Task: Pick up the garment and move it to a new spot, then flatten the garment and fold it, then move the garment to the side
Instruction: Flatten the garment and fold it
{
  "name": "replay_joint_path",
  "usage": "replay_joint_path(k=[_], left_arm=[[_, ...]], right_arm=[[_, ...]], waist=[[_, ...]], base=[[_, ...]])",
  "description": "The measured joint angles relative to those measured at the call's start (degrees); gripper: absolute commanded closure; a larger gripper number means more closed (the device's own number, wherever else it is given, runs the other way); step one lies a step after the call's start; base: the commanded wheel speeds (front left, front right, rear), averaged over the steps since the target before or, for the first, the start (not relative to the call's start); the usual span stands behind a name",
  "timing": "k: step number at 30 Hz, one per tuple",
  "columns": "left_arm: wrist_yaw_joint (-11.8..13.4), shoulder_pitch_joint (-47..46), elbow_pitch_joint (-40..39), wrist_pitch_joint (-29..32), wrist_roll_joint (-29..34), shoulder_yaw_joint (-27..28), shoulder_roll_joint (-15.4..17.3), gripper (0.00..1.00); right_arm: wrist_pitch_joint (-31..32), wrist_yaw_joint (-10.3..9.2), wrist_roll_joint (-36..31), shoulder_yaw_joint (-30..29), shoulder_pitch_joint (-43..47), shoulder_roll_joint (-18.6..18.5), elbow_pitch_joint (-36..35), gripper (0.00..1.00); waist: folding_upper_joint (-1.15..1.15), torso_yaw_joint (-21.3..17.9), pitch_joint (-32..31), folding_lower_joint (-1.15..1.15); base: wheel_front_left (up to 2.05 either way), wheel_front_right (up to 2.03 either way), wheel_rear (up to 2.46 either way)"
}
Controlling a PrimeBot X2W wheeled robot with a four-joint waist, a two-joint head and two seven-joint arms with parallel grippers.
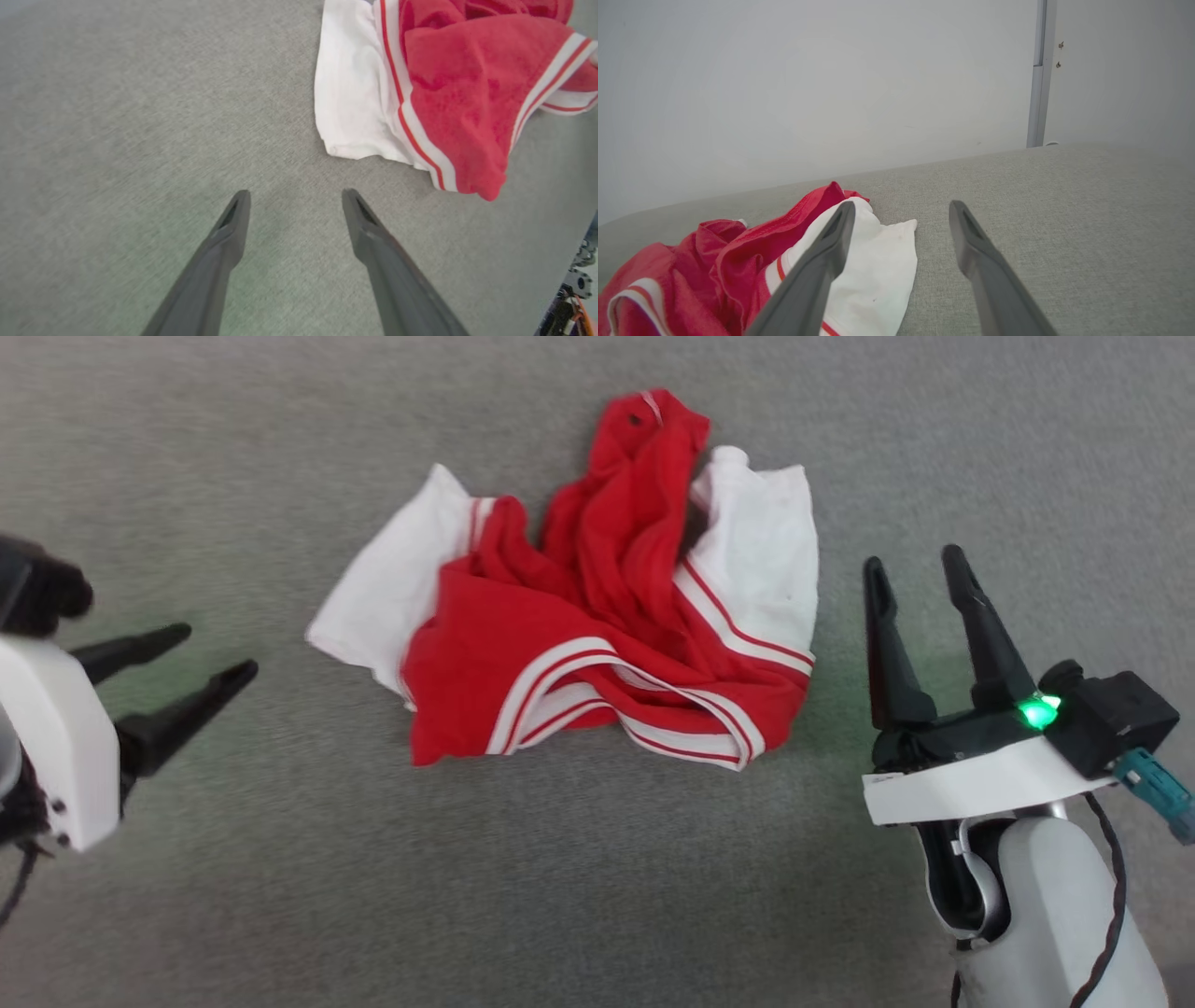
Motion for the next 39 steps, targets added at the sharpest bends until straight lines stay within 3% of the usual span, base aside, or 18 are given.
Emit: replay_joint_path(k=[11,18,19,21,22,23,24,33,39], left_arm=[[0.0,-14.7,0.4,6.4,-9.0,-8.9,1.3,0.0],[0.0,-18.3,0.0,8.2,-10.6,-13.2,1.9,0.0],[0.0,-18.8,0.0,8.3,-10.9,-13.7,2.0,0.03],[0.0,-19.4,-0.3,8.8,-12.7,-14.5,2.0,0.53],[0.0,-19.8,-0.4,9.0,-13.1,-14.8,2.1,0.62],[0.0,-20.1,-0.5,9.1,-13.3,-15.0,2.1,0.95],[0.0,-20.3,-0.7,9.2,-13.7,-15.4,2.1,1.0],[0.0,-21.0,-0.5,5.1,-15.2,-17.6,0.4,1.0],[0.0,-21.0,-1.0,-0.5,-17.2,-17.5,1.2,1.0]], right_arm=[[0.0,0.0,3.3,0.8,-1.6,0.0,-2.9,0.0],[0.0,0.0,4.1,1.2,-1.8,0.0,-3.3,0.0],[0.0,0.0,4.2,1.3,-1.9,0.0,-3.3,0.0],[0.0,0.0,4.3,1.4,-2.2,0.0,-3.5,0.0],[0.0,0.0,4.3,1.4,-2.3,0.0,-3.6,0.0],[0.0,0.0,4.3,1.3,-2.3,0.0,-3.6,0.0],[0.0,0.0,4.3,1.3,-2.3,0.0,-3.6,0.0],[0.0,0.0,3.0,-0.1,-2.3,0.0,-3.0,0.0],[0.0,0.0,0.9,-0.9,-2.5,0.0,-2.1,0.0]], waist=[[0.0,-6.2,7.1,0.0],[0.01,-7.4,8.2,0.0],[0.01,-7.5,8.3,0.0],[0.01,-7.6,8.5,0.0],[0.01,-7.7,8.6,0.0],[0.01,-7.7,8.6,0.0],[0.01,-7.6,8.7,0.0],[0.01,-5.4,7.6,0.0],[0.01,-2.3,6.1,0.0]], base=[[0.0,0.0,0.0],[0.0,0.0,0.0],[0.0,0.0,0.0],[0.0,0.0,0.0],[0.0,0.0,0.0],[0.0,0.0,0.0],[0.0,0.0,0.0],[0.0,0.0,0.0],[0.0,0.0,0.0]])
